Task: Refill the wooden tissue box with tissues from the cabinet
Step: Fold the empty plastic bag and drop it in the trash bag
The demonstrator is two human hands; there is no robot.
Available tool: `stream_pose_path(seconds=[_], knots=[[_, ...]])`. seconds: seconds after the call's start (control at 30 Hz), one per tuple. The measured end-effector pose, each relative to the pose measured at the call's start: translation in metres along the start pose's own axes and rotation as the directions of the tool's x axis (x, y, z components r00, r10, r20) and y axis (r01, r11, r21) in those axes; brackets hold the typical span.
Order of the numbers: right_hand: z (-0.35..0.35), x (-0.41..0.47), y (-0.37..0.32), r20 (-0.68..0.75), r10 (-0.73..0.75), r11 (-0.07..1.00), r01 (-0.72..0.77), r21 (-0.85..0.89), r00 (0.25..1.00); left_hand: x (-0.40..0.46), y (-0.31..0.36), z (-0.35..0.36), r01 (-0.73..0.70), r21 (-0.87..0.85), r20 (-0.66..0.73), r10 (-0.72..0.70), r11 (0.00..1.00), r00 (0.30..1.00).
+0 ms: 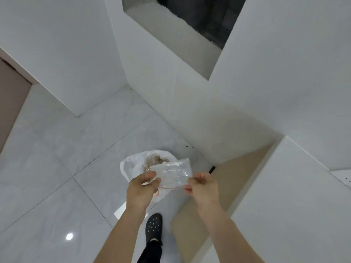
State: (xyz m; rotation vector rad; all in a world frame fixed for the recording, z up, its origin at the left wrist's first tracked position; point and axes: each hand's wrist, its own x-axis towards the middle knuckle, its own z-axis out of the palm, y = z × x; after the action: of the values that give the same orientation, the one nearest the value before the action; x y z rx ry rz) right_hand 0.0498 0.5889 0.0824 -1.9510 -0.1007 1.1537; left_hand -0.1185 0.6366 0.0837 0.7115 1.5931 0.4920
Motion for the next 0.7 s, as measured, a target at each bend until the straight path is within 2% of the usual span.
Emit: stream_pose_path(seconds=[0.17,0.3,0.57,0.7], knots=[[0.04,0.042,0.033,-0.003,0.045,0.993,-0.045,-0.106,0.999,0.055,-0.026,-0.008,0.124,0.031,-0.002,-0.124,0.992,0.992],[0.064,0.075,0.059,0.105,0.105,0.972,-0.079,-0.222,0.989,0.098,-0.047,-0.007,0.196,0.095,-0.047,-0.192,0.976,0.98],[0.108,0.135,0.102,0.181,0.147,0.877,-0.044,-0.478,0.972,0.178,-0.089,-0.002,0.21,0.204,-0.08,-0.198,0.956,0.977],[0.121,0.162,0.115,0.226,0.173,0.846,-0.026,-0.533,0.959,0.207,-0.104,0.004,0.162,0.257,-0.02,-0.162,0.953,0.987]])
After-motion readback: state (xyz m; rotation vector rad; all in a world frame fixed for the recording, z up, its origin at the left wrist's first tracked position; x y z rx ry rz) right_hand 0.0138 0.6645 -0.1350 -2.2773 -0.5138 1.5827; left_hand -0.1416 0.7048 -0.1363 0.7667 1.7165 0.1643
